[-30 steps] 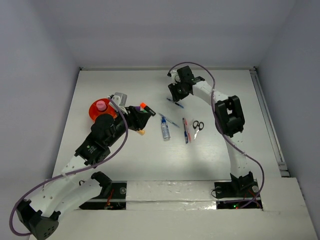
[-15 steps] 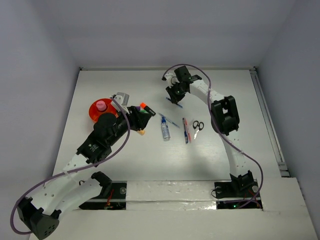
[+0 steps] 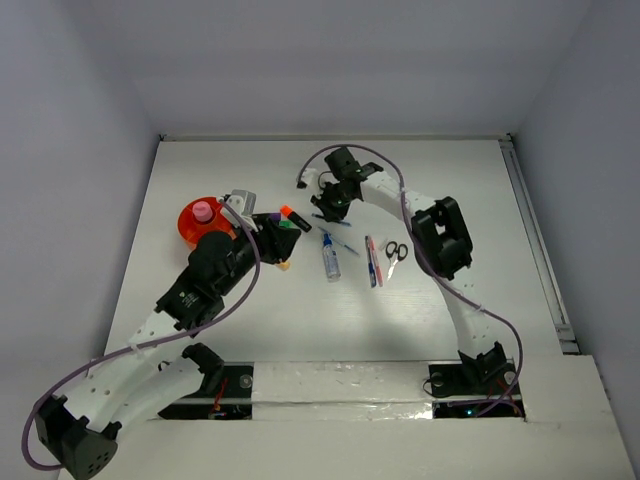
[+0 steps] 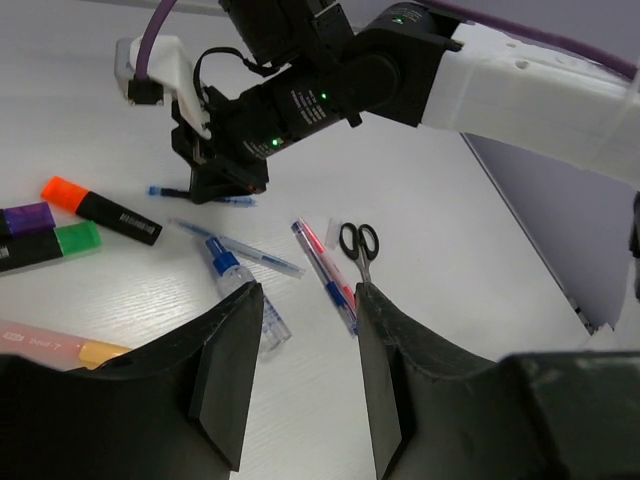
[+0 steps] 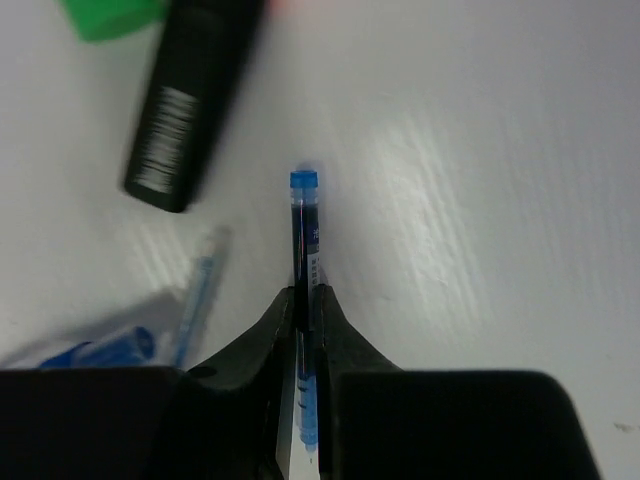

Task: Sort the stationery into containers
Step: Move the pen to the center of the board, then pick up the pen from the center of the board, then close the pen cap on the pen.

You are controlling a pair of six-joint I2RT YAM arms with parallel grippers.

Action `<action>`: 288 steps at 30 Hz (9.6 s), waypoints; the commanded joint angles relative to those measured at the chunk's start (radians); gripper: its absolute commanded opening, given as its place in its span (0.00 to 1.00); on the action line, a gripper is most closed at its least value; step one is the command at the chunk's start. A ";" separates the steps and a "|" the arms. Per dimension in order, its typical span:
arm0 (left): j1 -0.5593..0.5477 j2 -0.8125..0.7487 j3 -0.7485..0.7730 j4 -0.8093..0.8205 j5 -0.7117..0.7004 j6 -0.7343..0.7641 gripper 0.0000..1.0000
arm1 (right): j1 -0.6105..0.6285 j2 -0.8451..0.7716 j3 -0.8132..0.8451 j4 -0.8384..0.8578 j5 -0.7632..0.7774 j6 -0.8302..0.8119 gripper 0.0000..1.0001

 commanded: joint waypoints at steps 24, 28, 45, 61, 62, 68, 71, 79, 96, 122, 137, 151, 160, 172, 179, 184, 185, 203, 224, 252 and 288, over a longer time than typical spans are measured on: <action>-0.002 0.090 -0.015 0.164 -0.036 -0.023 0.45 | 0.050 -0.219 -0.312 0.140 -0.012 -0.052 0.42; -0.002 0.101 0.008 0.169 -0.065 -0.019 0.45 | 0.050 -0.278 -0.340 0.183 -0.012 -0.026 0.45; -0.002 0.564 0.362 0.038 -0.149 0.168 0.12 | -0.039 -0.932 -1.045 0.887 0.194 0.739 0.00; -0.030 1.107 0.720 -0.252 0.006 0.747 0.46 | -0.039 -1.716 -1.492 0.719 0.401 1.062 0.01; -0.030 1.114 0.722 -0.264 0.006 0.759 0.47 | -0.039 -1.730 -1.495 0.707 0.398 1.052 0.02; -0.051 1.166 0.743 -0.290 -0.066 0.794 0.50 | -0.039 -1.750 -1.518 0.688 0.387 1.043 0.26; -0.051 1.209 0.786 -0.308 -0.094 0.805 0.52 | -0.039 -1.728 -1.522 0.705 0.360 1.040 0.27; -0.051 1.259 0.798 -0.315 -0.105 0.825 0.53 | -0.039 -1.699 -1.519 0.696 0.367 1.005 0.27; -0.051 1.386 0.869 -0.328 -0.134 0.839 0.52 | -0.039 -1.661 -1.493 0.699 0.300 0.988 0.27; 0.010 1.517 1.013 -0.335 -0.065 0.834 0.12 | -0.039 -1.638 -1.432 0.630 0.383 0.946 0.30; 0.032 1.499 1.073 -0.374 -0.059 0.707 0.53 | -0.039 -1.606 -1.424 0.644 0.366 0.930 0.31; 0.050 1.503 0.998 -0.490 -0.014 0.718 0.41 | -0.039 -1.619 -1.427 0.657 0.357 0.933 0.31; 0.059 1.515 0.970 -0.540 0.059 0.727 0.37 | -0.039 -1.621 -1.432 0.645 0.376 0.951 0.31; 0.088 1.588 1.038 -0.595 0.237 0.759 0.16 | -0.039 -1.687 -1.400 0.549 0.439 0.963 0.31; 0.110 1.586 1.030 -0.598 0.282 0.756 0.00 | -0.039 -1.701 -1.396 0.551 0.461 1.055 0.34; 0.110 1.586 1.027 -0.603 0.268 0.750 0.00 | -0.039 -1.659 -1.386 0.536 0.450 1.103 0.25; 0.110 1.586 1.027 -0.601 0.259 0.748 0.00 | -0.039 -1.655 -1.378 0.533 0.447 1.101 0.22; 0.119 0.890 0.537 0.133 0.231 0.273 0.00 | -0.039 -1.276 -1.318 0.624 0.444 1.054 0.31; 0.009 0.436 -0.050 0.610 0.237 0.064 0.00 | -0.039 -0.796 -1.099 0.588 0.479 1.075 0.35; 0.009 0.482 -0.059 0.601 0.272 0.092 0.00 | -0.165 -0.590 -0.987 0.822 0.519 1.333 0.34; 0.009 0.455 -0.074 0.620 0.268 0.089 0.00 | -0.165 -0.547 -0.921 0.556 0.378 1.048 0.00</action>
